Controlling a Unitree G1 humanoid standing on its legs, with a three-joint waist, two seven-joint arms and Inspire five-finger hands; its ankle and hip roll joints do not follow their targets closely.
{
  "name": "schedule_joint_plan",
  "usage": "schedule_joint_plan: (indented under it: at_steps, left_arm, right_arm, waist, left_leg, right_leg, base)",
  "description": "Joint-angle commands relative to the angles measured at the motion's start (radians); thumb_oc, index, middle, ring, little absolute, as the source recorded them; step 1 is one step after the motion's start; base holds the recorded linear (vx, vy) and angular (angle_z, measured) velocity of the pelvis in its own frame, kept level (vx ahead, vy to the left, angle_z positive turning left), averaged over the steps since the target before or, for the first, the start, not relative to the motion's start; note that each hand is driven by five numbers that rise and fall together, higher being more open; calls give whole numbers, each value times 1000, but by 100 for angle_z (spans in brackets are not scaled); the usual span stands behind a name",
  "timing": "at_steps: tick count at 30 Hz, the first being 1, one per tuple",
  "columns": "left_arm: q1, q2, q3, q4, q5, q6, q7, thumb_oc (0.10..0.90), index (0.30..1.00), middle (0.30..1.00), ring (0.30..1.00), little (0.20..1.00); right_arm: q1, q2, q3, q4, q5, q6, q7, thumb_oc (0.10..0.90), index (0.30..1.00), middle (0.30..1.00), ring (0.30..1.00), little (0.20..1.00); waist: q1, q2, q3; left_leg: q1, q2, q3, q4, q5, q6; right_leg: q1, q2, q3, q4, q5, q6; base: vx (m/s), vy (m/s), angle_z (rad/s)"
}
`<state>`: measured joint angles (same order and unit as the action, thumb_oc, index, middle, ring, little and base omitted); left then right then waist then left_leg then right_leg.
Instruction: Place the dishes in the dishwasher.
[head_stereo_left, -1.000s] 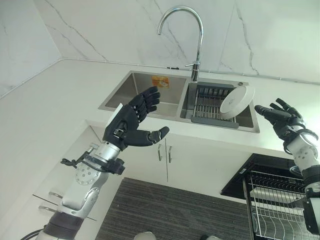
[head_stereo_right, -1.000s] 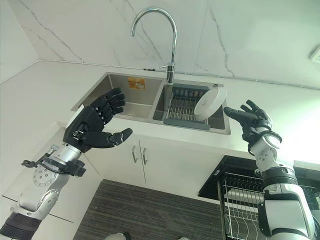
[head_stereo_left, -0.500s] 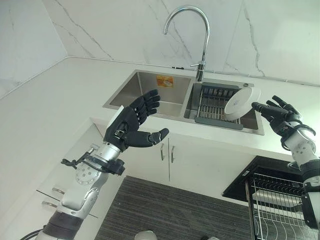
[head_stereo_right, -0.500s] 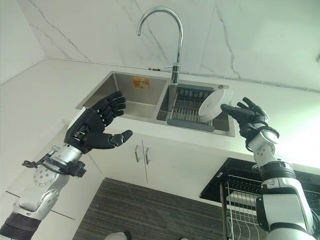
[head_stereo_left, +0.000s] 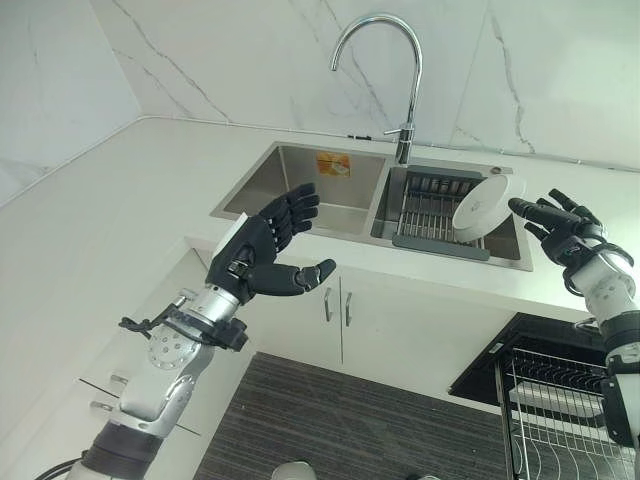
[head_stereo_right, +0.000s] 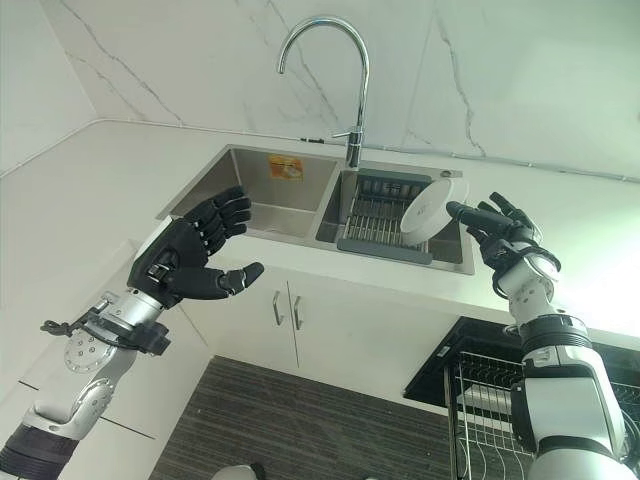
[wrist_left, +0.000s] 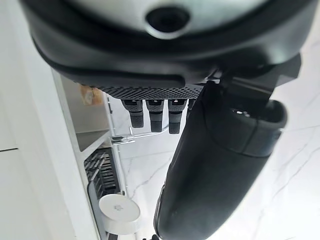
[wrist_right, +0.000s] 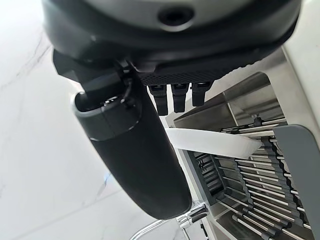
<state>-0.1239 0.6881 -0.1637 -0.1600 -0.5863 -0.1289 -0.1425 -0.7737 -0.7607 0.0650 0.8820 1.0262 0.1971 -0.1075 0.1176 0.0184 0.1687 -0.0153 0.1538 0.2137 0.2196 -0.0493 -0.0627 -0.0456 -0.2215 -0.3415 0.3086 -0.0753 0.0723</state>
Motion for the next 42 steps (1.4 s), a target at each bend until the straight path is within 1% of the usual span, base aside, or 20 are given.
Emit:
schedule_joint_plan:
  at_steps: [1,18,25,32,42]
  left_arm:
    - [-34,33,31,-117,-48,-79,10,800,900,900,900,900]
    - [-21,44,37,-128,-58,-57,1,800,900,900,900,900]
    - [-5,46,36,-126,-64,-72,-3,800,900,900,900,900]
    - [26,41,47,-135,-49,-75,-5,800,900,900,900,900]
    - [31,51,37,-130,-58,-103,10,800,900,900,900,900]
  right_arm:
    - [-178,-64,36,-6,41,-91,10,800,900,900,900,900]
    - [-185,-68,48,13,42,-62,13,800,900,900,900,900]
    - [-189,-75,58,13,36,-65,26,800,900,900,900,900]
    - [-200,-84,63,5,36,-57,37,800,900,900,900,900]
    - [-258,-105,90,11,20,-53,60,800,900,900,900,900]
  waist:
    - [13,-7,-71]
    - [11,3,-66]
    - [13,9,-52]
    - [17,11,-54]
    - [17,32,-26]
  left_leg:
    - [-19,-1,-114,80,-162,-64]
    - [-23,11,-124,80,-147,-76]
    - [-32,10,-140,80,-137,-81]
    - [-34,14,-144,80,-131,-86]
    - [-59,12,-155,80,-111,-97]
  right_leg:
    - [50,32,7,-9,-149,41]
    - [50,38,2,-9,-153,32]
    - [38,41,7,-9,-148,29]
    - [37,41,4,-9,-147,27]
    - [10,32,7,-9,-129,30]
  base:
    - [0,0,0]
    - [37,-38,3]
    - [54,-47,0]
    - [13,-10,0]
    - [-21,3,1]
